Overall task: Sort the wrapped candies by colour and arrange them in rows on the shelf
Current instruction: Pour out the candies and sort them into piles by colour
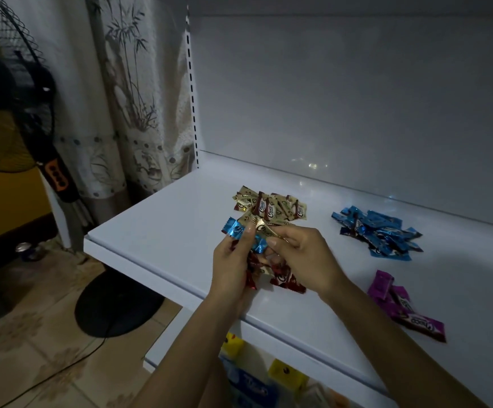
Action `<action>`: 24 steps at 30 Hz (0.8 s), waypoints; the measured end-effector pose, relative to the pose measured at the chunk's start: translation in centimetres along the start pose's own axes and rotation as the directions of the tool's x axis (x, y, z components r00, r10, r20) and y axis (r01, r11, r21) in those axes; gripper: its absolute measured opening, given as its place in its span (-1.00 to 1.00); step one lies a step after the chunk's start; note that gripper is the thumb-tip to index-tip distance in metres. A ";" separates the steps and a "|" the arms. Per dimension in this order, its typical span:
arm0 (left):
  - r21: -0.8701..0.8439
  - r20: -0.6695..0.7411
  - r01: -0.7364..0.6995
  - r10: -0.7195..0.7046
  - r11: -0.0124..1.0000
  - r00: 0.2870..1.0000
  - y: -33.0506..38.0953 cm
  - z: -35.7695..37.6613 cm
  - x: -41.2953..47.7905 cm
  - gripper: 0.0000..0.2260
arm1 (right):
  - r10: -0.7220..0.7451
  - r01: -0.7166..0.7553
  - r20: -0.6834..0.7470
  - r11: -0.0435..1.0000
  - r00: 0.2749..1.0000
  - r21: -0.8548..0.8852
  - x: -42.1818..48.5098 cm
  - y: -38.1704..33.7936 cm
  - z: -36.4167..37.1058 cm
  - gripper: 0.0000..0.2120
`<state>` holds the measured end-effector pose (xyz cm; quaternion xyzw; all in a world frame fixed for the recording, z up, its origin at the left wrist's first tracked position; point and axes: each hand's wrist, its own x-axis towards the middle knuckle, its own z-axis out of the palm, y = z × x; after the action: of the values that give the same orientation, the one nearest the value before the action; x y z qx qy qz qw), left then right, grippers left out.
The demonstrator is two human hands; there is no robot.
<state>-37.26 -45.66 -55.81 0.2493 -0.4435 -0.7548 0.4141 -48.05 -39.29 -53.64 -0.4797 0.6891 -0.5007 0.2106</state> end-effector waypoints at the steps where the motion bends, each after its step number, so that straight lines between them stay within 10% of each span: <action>1: 0.001 -0.024 -0.004 0.004 1.000 1.000 0.0 0.0 0.2 -0.75 | 0.029 -0.029 0.001 0.999 1.000 0.034 0.2 0.0 -0.5 -0.82; 13: 0.153 0.027 -0.071 0.068 0.986 0.997 0.1 0.2 0.0 -0.81 | 0.123 -0.160 -0.272 0.980 0.954 -0.119 8.2 2.8 -1.9 -0.78; 21: 0.255 0.034 -0.111 0.106 0.961 0.994 -0.1 0.2 0.1 -0.79 | 0.009 -0.208 -0.290 0.717 0.957 -0.666 9.4 4.3 -0.6 -0.73; 24: 0.240 0.051 -0.130 0.121 0.962 0.991 0.0 0.5 -0.2 -0.79 | -0.032 -0.148 -0.295 0.810 0.955 -0.567 8.8 2.9 -0.6 -0.77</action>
<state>-37.48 -45.29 -55.56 0.2558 -0.5549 -0.6714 0.4193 -53.78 -46.60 -54.33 -0.4209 0.8468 -0.3236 -0.0347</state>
